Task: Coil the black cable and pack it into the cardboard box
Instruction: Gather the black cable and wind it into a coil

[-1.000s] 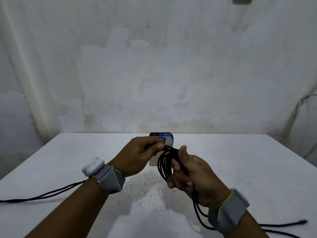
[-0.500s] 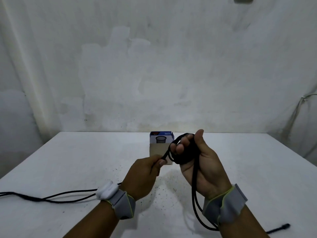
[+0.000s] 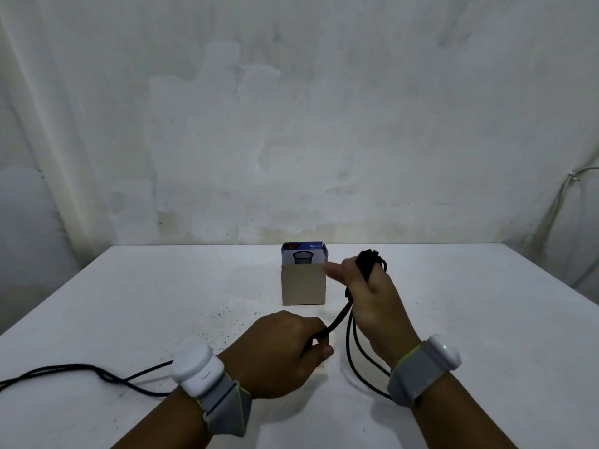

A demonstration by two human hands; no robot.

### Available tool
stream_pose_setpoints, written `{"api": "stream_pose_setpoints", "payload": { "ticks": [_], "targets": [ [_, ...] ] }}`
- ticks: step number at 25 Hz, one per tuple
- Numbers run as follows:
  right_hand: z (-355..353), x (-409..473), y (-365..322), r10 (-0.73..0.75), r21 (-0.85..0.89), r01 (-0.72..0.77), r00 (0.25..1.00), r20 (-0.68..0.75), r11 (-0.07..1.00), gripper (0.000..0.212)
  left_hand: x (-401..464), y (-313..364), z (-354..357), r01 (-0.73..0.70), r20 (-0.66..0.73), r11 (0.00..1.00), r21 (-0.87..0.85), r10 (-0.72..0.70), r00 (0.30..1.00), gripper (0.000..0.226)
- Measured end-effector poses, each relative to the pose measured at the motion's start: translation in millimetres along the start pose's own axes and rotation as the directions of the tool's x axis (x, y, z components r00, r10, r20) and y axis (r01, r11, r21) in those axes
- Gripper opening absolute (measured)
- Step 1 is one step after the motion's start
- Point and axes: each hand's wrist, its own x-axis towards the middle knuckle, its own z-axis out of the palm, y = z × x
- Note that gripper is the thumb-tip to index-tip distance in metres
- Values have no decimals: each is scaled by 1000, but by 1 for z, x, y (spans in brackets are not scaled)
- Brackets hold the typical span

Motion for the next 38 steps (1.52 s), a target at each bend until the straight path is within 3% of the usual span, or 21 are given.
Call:
{"api": "stream_pose_setpoints", "payload": {
  "ticks": [4,7,11,15,20,27,32,38],
  "targets": [
    [0,-8,11,-35,-315,85,987,160,945,20,5,4,-24,-64,76,998,-14,65,995,24],
    [1,-13,8,25,-425,92,965,262,900,31,11,-1,-44,-76,46,996,-52,78,996,12],
    [1,-18,1,117,-267,-26,935,334,963,59,22,-12,-61,-67,-39,988,-140,62,997,14],
    [-1,-20,-12,160,-99,-128,864,477,987,63,26,-22,-62,-91,-154,962,-257,53,987,12],
    [-9,-23,-25,96,102,-193,800,592,976,53,25,-27,-47,-138,-290,913,-385,22,957,18],
    [-20,-21,-31,13,396,-277,832,554,875,52,19,-45,-23,-32,-364,890,-454,-153,919,22],
    [-19,-12,-34,43,614,-321,905,422,721,58,8,-45,1,39,-337,908,-418,-195,921,31],
    [-10,-1,-25,185,684,-221,975,126,696,54,3,-27,23,113,-157,992,-60,-121,980,41]
  ]
}}
